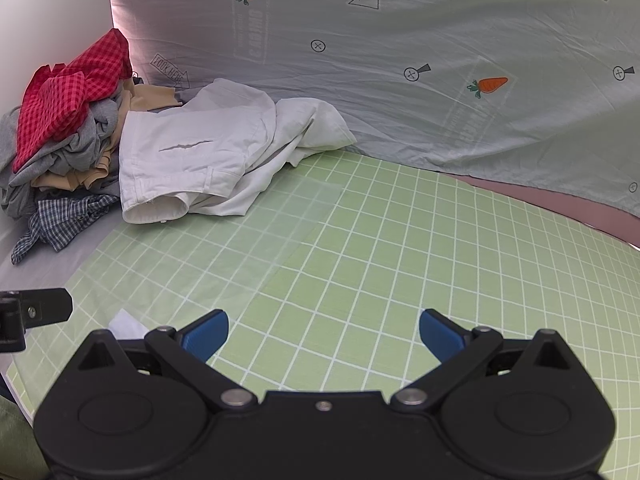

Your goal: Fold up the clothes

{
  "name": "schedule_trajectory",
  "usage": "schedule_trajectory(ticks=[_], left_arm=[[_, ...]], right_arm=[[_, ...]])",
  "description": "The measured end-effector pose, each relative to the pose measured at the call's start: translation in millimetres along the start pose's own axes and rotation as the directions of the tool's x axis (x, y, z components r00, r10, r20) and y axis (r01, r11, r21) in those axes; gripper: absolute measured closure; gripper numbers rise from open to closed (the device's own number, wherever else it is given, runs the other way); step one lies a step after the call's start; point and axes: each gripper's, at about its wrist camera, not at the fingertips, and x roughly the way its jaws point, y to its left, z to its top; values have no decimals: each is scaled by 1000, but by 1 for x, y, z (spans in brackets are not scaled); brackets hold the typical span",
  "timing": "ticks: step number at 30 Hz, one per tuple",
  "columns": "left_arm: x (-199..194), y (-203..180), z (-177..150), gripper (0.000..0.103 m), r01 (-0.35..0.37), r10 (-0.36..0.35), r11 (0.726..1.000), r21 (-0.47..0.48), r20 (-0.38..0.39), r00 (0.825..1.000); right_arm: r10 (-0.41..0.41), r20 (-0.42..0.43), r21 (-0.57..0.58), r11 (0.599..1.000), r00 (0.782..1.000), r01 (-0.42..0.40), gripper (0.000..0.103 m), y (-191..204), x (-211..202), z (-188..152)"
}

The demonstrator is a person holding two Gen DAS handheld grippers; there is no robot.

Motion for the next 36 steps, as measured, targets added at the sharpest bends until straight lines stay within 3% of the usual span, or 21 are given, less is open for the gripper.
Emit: schedule_trajectory(ticks=[23, 36], left_arm=[[25, 4, 12, 0, 16, -17, 999, -35, -53, 998], [113, 31, 63, 0, -93, 83, 993, -73, -130, 988]], right_arm=[[-35, -33, 9, 999, 999, 36, 0, -2, 19, 5], [-95, -42, 19, 995, 995, 96, 1, -17, 95, 49]])
